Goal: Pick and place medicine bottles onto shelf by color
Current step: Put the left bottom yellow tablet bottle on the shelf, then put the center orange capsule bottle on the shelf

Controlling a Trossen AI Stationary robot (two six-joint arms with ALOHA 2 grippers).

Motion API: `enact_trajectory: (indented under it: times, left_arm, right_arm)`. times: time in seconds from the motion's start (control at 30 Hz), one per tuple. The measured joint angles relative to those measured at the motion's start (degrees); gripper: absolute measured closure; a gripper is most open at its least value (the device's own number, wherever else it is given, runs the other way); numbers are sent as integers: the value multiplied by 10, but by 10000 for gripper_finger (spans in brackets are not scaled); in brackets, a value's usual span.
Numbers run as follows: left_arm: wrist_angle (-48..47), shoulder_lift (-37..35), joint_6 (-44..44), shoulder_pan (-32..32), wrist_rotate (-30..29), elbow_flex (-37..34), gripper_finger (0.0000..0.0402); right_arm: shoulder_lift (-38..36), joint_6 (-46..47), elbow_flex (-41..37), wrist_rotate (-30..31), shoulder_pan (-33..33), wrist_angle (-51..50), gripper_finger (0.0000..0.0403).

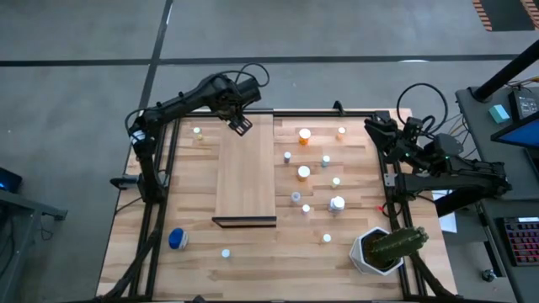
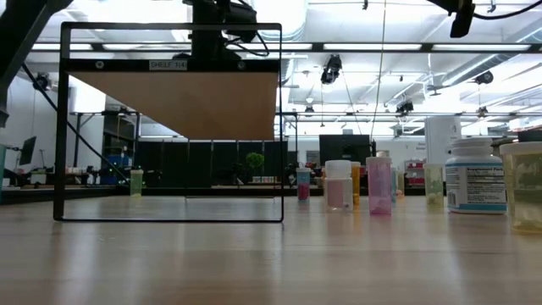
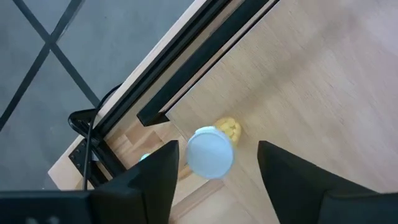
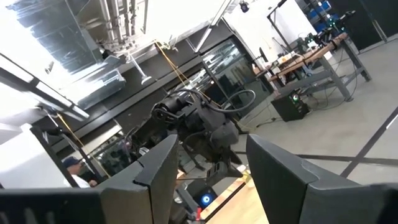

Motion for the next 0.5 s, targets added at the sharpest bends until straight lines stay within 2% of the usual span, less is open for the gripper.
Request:
enact_trajectory:
  times: [0.17,0.33,0.5]
  left_arm:
    - [-4,-16,14,0,0,1,194]
    - [-3,-53,15,-2,2,8,194]
    - [42,-119,15,-21,51,5,194]
  right_arm:
    - [14,40,0,0,0,-5,223]
    - [63,85,1,-5,0,-7,223]
    - [136,80,50,-7,0,-49,223]
